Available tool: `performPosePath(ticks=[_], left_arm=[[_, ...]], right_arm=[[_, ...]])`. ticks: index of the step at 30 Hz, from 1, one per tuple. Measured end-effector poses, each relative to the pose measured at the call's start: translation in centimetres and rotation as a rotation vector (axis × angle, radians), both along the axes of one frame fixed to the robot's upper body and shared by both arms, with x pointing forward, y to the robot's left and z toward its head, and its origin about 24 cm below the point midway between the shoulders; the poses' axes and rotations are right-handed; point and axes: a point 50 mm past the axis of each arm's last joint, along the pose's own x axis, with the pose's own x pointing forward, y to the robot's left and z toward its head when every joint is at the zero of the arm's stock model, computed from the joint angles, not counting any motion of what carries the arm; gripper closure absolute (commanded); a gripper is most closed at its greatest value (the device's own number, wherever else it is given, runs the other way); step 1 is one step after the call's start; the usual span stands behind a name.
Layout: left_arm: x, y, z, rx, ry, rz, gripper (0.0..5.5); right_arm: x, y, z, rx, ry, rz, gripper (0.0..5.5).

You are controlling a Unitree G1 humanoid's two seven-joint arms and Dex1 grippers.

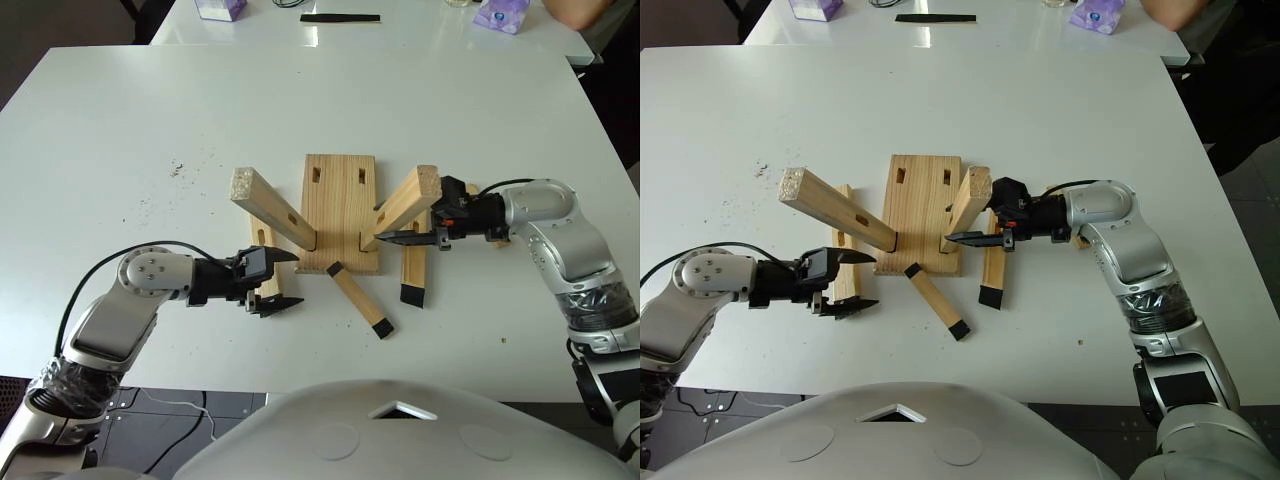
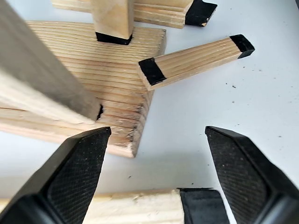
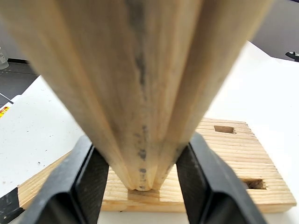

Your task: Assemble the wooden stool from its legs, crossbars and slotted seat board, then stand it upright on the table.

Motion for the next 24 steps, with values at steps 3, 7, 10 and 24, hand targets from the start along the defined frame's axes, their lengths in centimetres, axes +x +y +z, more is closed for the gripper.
performPosePath(ticks=[3,7,10,24], left_arm=[[0.3,-0.3,-0.3,-0.001,0.004,-0.006,1.73],[0.7,-0.2,-1.0,0.034,0.001,-0.002,1.73],[0.8,-0.1,-1.2,0.036,-0.005,-0.002,1.73],[1.3,-0.3,-1.5,0.04,-0.039,-0.046,1.73]], right_arm=[[0.0,0.1,0.0,0.0,-0.001,0.002,3.51],[-0.1,0.2,0.1,0.0,0.007,-0.001,3.51],[-0.1,0.0,0.2,0.01,0.037,-0.013,3.51],[-0.1,0.7,1.0,0.108,0.082,-0.056,3.51]])
